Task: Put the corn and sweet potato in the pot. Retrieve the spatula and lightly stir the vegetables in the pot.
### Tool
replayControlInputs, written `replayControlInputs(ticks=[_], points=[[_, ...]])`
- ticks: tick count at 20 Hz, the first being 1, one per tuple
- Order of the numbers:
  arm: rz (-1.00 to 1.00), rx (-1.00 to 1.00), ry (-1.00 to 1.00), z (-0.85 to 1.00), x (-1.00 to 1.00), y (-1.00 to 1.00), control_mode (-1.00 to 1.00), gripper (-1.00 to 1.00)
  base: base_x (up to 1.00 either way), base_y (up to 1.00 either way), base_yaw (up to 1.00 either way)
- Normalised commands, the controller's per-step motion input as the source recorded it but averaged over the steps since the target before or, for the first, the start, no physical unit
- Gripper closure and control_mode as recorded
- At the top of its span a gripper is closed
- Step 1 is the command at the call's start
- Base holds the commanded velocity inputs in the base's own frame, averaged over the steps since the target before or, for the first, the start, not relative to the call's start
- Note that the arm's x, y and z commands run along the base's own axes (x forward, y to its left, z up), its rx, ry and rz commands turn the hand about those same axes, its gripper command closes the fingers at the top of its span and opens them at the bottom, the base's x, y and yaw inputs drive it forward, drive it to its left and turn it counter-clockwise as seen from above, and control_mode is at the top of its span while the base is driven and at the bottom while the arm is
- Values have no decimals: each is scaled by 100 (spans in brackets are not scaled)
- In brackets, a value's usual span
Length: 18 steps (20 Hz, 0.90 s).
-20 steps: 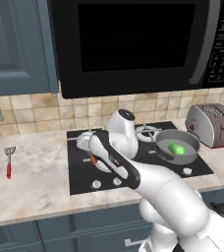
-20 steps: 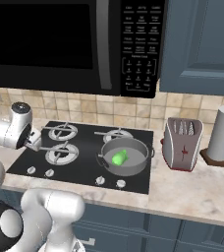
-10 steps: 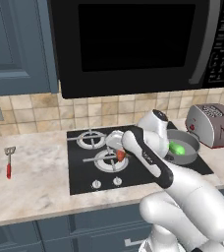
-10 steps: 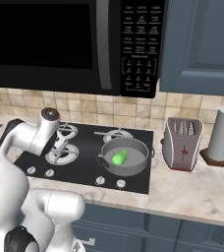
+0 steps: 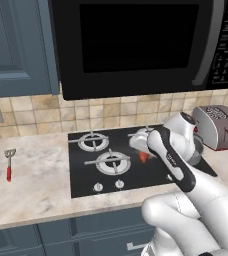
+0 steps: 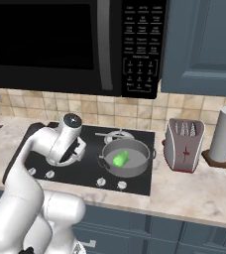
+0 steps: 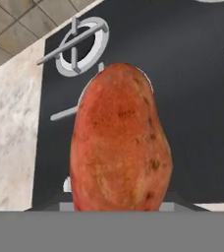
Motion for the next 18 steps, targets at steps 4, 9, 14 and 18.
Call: replayControlInputs(ticks=[4, 9, 14, 18], points=[[-4, -23, 0, 23, 5, -33, -100, 100, 0, 0, 0], [-5, -32, 8, 9, 17, -22, -100, 100, 0, 0, 0], [-7, -26, 10, 0, 20, -37, -100, 100, 0, 0, 0], [-5, -14, 15, 0, 21, -57, -100, 100, 0, 0, 0]])
